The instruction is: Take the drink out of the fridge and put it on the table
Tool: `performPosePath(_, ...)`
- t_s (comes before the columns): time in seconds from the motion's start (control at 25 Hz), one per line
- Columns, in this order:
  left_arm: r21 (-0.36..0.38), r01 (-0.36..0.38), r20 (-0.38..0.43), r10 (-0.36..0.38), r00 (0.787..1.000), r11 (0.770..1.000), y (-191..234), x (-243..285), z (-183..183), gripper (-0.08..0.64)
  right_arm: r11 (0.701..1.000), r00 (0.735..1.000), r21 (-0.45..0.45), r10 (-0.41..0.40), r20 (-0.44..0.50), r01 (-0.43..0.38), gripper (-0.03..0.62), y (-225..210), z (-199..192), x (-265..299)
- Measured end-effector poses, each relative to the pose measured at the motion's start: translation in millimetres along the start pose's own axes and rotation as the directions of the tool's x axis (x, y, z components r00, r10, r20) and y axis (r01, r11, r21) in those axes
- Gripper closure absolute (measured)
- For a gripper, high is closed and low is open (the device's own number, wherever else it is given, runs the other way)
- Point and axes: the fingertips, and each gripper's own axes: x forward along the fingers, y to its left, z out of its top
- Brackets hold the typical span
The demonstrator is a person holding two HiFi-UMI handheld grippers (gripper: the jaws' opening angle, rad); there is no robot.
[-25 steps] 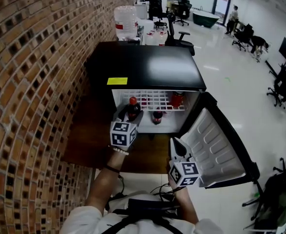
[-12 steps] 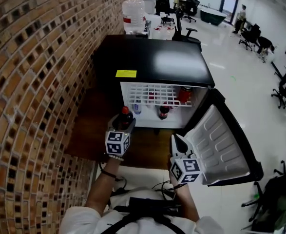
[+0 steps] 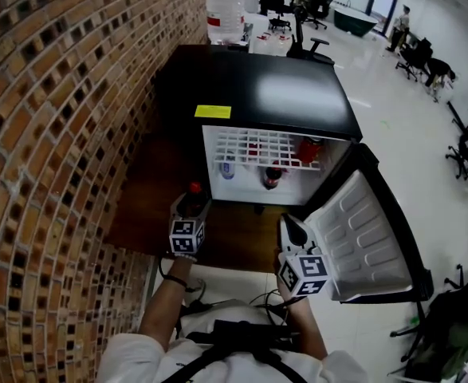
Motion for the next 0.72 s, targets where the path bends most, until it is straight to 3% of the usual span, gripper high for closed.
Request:
performPosePath(0.4,-0.010,-0.032,-0.068,0.031,0.997,0.999,31,21,-68,0.262,1.000,1.000,-0.018,0.006,-0.029,-0.007,0.581,1,-5,14)
performPosePath(0.72,-0.043,-0.048,-0.120,0.042,0.992,0.998,42,26,-98,0.262,1.000,0.999,-0.019,-0.001,-0.044,0.000,0.581,-2,-8,18)
